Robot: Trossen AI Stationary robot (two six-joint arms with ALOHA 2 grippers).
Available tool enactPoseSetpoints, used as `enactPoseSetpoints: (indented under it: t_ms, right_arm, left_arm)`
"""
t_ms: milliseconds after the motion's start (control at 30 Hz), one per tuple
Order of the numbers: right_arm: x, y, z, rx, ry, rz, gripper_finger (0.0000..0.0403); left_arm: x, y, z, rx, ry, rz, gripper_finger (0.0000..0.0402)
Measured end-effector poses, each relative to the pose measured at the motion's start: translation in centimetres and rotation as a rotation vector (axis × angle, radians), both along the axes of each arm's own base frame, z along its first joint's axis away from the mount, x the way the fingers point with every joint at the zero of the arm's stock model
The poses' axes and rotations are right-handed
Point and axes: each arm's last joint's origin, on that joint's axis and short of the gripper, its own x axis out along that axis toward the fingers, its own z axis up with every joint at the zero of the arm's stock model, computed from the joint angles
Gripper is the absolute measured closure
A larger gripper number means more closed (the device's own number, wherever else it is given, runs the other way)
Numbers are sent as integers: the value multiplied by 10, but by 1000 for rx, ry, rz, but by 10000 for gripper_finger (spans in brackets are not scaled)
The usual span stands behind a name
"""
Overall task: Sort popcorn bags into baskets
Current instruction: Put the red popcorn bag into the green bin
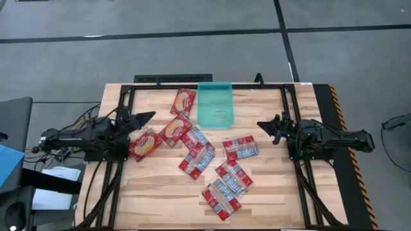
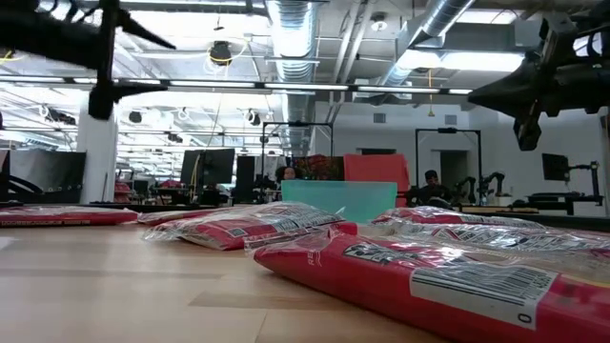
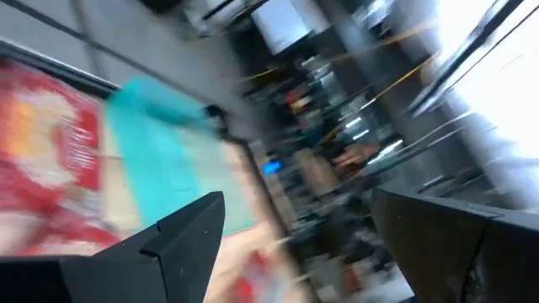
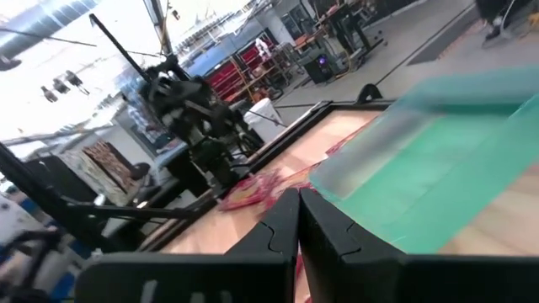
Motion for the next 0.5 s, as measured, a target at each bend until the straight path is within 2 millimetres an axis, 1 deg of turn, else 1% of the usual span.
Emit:
enactPoseSetpoints:
  t_ms: [67, 167, 233, 300, 400, 500]
  right_arm:
    - [0, -1, 0, -2, 7, -14, 365]
    - [-1, -3, -1, -2, 10, -33, 365]
    - [-1, -4, -1, -4, 11, -46, 365]
    - [-1, -6, -1, -5, 13, -61, 362]
    - [-2, -8, -1, -4, 21, -81, 356]
    - [-2, -9, -2, -3, 23, -96, 351]
  left_arm:
    - [5, 1, 13, -1, 192, 1, 114]
    - [17, 3, 28, -26, 511, -7, 114]
    - [27, 6, 33, -68, 709, -14, 114]
    - [41, 9, 34, -84, 885, -50, 114]
    - [63, 17, 25, -85, 1112, -148, 114]
    - [78, 29, 6, -125, 1258, -291, 114]
